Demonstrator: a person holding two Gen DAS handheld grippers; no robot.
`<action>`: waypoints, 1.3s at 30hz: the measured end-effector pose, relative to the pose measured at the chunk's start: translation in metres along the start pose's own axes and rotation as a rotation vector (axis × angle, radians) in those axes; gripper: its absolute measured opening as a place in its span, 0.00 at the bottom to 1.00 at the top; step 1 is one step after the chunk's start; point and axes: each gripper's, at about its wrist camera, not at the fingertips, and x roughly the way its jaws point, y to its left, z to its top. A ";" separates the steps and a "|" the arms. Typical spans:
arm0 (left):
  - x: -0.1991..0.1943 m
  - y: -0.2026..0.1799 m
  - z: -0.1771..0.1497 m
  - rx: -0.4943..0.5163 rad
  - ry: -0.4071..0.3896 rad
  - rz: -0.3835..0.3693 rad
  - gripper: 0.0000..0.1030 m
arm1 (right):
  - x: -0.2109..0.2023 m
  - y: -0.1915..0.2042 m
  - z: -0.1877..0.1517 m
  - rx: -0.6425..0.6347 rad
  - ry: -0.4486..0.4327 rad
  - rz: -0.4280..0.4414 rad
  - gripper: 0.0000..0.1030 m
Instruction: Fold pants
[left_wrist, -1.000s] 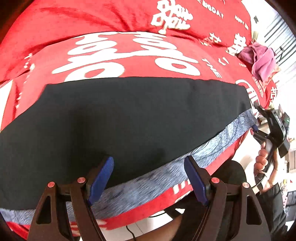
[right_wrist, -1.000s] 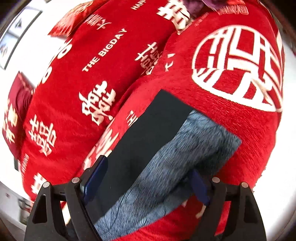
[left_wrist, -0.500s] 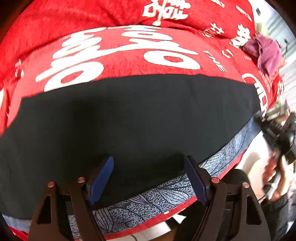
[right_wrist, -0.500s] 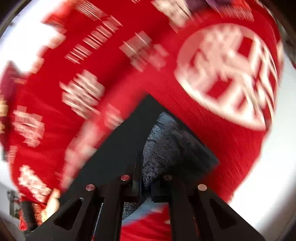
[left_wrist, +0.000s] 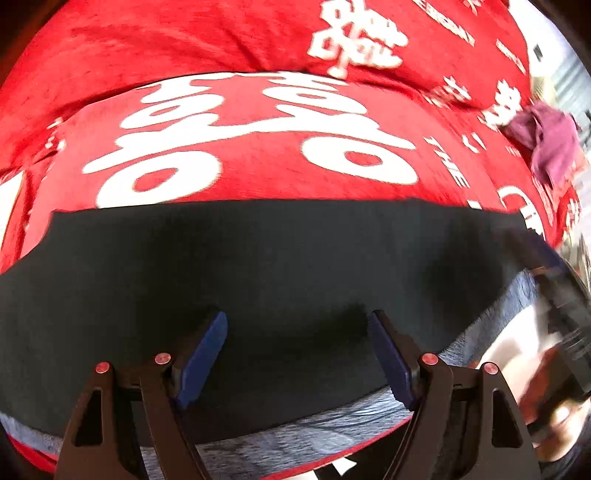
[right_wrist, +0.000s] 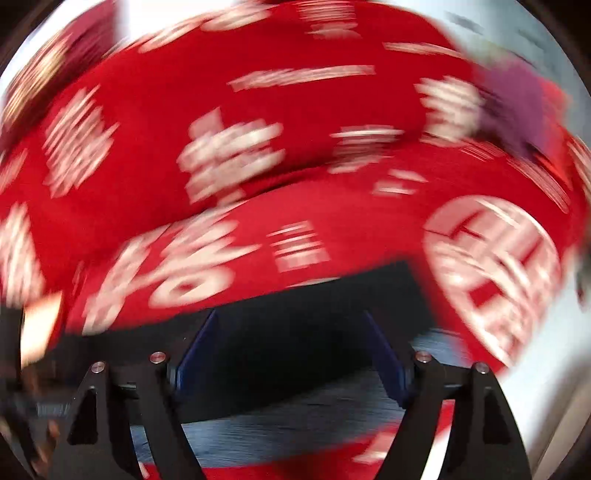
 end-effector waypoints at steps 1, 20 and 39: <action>-0.002 0.007 -0.001 -0.018 -0.011 0.017 0.76 | 0.012 0.025 0.001 -0.082 0.012 0.001 0.79; 0.005 -0.009 -0.029 0.101 0.021 0.034 0.76 | -0.007 -0.029 -0.028 0.043 0.044 -0.011 0.84; 0.018 -0.068 -0.041 0.302 0.055 0.043 0.79 | 0.019 -0.048 -0.063 -0.028 0.175 0.022 0.99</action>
